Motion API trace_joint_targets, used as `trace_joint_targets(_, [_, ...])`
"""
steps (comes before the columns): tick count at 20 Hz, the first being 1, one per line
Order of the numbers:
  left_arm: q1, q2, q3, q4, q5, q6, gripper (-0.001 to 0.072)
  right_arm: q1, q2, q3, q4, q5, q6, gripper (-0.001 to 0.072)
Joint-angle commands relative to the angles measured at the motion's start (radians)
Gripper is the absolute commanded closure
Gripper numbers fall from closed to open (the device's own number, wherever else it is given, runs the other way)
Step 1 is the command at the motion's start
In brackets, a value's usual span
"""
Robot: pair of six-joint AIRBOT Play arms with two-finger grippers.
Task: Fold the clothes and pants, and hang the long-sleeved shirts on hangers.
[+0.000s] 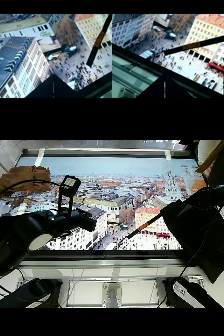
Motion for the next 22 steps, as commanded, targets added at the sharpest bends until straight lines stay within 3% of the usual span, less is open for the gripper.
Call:
trace_joint_targets(1, [0.000,0.000,0.000,0.001,0.000,0.000,0.0696,0.001,0.000,0.001,-0.001,-0.001,0.000,0.0707])
trace_joint_targets(11, [0.000,-0.003,0.000,0.007,0.021,0.001,0.0696,0.001,0.000,0.001,-0.001,-0.037,0.000,0.0707])
trace_joint_targets(14, [0.005,-0.030,0.000,0.135,0.041,0.001,0.0674,0.001,0.000,0.001,-0.002,-0.037,0.000,0.0707])
trace_joint_targets(15, [0.026,-0.039,0.000,0.217,0.013,0.000,0.0470,0.001,0.000,0.001,-0.001,-0.035,0.000,0.0707])
trace_joint_targets(16, [0.065,-0.043,0.000,0.286,-0.027,0.000,0.0311,0.001,0.000,0.001,-0.002,-0.035,0.000,0.0707])
trace_joint_targets(18, [0.211,-0.046,0.000,0.397,-0.125,0.000,0.0304,0.001,0.000,0.000,-0.001,-0.041,0.000,0.0707])
trace_joint_targets(20, [0.436,-0.049,0.000,0.417,-0.154,0.001,0.0303,0.001,0.000,-0.007,0.001,-0.060,0.000,0.0707])
trace_joint_targets(21, [0.560,-0.058,0.000,0.408,-0.146,0.002,0.0254,0.001,-0.001,-0.015,0.001,-0.073,0.000,0.0707])
trace_joint_targets(22, [0.668,-0.075,0.000,0.387,-0.132,0.016,0.0126,0.001,-0.001,-0.028,0.001,-0.091,0.001,0.0707])
